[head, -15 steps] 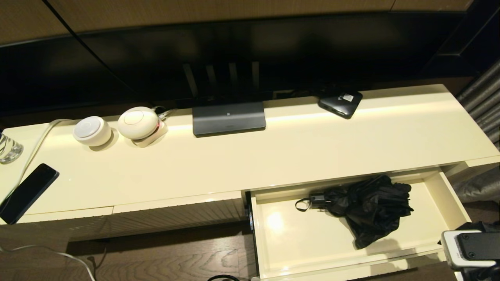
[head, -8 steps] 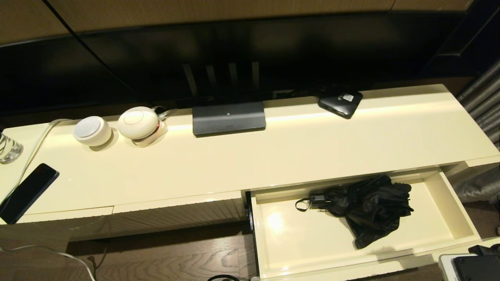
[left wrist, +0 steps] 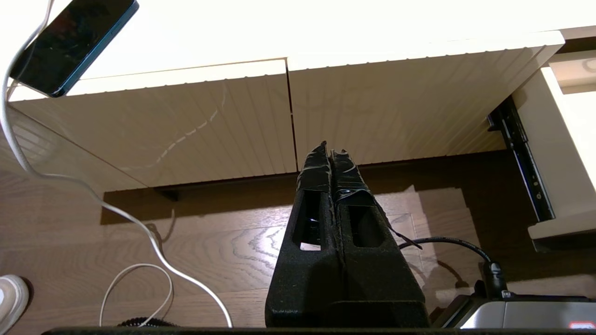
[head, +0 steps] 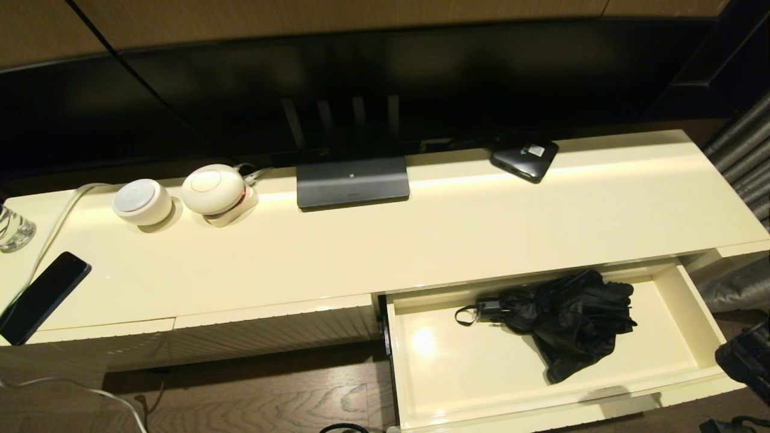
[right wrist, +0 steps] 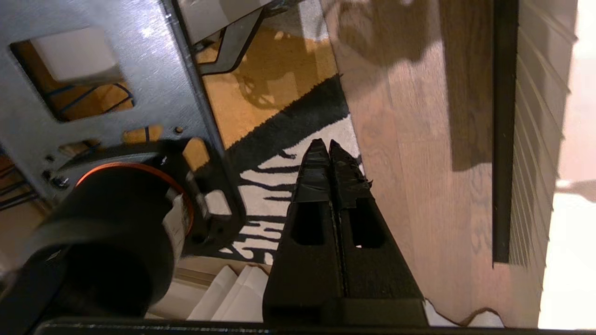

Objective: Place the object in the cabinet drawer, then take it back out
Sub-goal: Close the drawer

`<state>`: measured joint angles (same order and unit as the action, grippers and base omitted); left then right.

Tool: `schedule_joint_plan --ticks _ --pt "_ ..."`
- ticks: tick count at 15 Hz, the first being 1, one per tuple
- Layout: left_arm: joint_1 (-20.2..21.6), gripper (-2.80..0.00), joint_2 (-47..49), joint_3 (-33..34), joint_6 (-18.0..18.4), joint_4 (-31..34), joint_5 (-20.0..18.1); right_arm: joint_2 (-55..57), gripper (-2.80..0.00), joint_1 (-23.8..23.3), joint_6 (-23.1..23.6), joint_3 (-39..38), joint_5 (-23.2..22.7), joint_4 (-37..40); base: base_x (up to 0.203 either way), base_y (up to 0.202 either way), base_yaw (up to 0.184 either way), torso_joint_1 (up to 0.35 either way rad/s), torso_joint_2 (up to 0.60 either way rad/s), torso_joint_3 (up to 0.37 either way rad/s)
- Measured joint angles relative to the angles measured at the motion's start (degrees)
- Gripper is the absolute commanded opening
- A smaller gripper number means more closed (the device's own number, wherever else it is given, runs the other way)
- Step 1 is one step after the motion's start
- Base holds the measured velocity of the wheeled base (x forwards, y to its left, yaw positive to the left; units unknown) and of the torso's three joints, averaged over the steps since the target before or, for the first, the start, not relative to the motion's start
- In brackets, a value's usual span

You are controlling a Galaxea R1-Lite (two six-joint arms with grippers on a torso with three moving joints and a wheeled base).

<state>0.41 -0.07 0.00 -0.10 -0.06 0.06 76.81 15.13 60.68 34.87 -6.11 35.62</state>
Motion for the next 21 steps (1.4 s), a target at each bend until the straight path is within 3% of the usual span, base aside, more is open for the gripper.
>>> schedule_joint_plan --ticks 9,16,21 --pt "0.0 -2.8 0.0 0.0 0.03 0.04 -0.01 9.25 -2.8 -0.37 0.04 -1.0 0.74 -10.26 0.0 0.0 0.0 0.0 0.0 0.0" --pt "0.0 -2.8 0.0 0.0 0.04 0.02 0.02 14.87 -2.8 -0.57 0.06 -0.74 6.61 -24.06 0.0 0.0 0.0 0.0 0.0 0.0" --pt "0.0 -2.8 0.0 0.0 0.03 -0.01 -0.01 16.5 -2.8 -0.57 0.11 0.04 7.45 -30.69 0.0 0.0 0.0 0.0 0.0 0.0"
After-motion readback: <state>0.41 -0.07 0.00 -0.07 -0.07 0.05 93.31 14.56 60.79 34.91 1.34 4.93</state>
